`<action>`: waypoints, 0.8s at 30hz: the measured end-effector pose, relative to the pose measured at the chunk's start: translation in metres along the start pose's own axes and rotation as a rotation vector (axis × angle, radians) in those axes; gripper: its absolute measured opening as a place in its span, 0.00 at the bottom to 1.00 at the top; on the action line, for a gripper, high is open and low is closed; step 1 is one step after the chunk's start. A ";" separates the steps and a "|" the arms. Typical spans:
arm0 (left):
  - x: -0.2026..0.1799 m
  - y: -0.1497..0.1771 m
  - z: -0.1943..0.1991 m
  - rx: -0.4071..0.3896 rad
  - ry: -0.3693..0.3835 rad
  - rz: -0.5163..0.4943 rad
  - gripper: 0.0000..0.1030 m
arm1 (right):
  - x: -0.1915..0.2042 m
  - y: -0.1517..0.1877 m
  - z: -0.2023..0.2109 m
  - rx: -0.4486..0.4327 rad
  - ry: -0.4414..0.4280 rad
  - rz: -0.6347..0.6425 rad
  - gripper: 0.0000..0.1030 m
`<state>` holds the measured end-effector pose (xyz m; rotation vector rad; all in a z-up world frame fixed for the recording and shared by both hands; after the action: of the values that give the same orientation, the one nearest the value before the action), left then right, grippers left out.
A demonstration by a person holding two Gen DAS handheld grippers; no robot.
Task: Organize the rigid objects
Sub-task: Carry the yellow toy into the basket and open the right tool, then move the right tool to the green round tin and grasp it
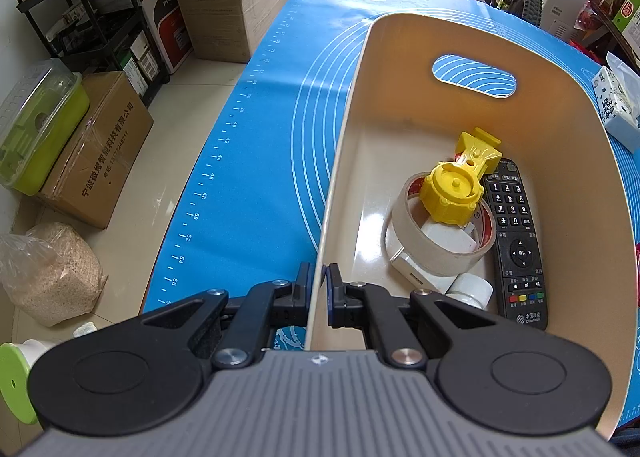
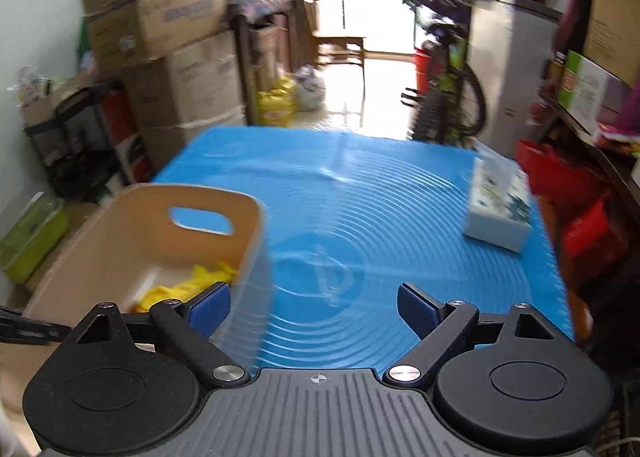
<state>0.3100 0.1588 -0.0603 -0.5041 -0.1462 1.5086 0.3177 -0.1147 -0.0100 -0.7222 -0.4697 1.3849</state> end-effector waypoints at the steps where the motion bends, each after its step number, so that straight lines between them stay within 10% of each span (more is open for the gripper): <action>1: 0.000 0.000 0.000 0.000 0.000 0.000 0.08 | -0.004 0.004 -0.005 0.018 0.009 0.002 0.88; 24: 0.002 0.001 0.001 0.001 0.000 0.001 0.09 | 0.013 0.072 -0.080 0.216 -0.024 0.152 0.83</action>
<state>0.3086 0.1611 -0.0603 -0.5037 -0.1454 1.5099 0.3232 -0.1143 -0.1180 -0.5740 -0.2825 1.5614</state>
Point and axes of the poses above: each gripper's, at about its wrist camera, not at the fingertips, and z roughly against the way its jaws point, x to its left, y to its underside, the point moved 4 cm from there along -z, roughly the way its jaws point, and after that the axes turned 14 degrees about y, right-handed, at the moved point
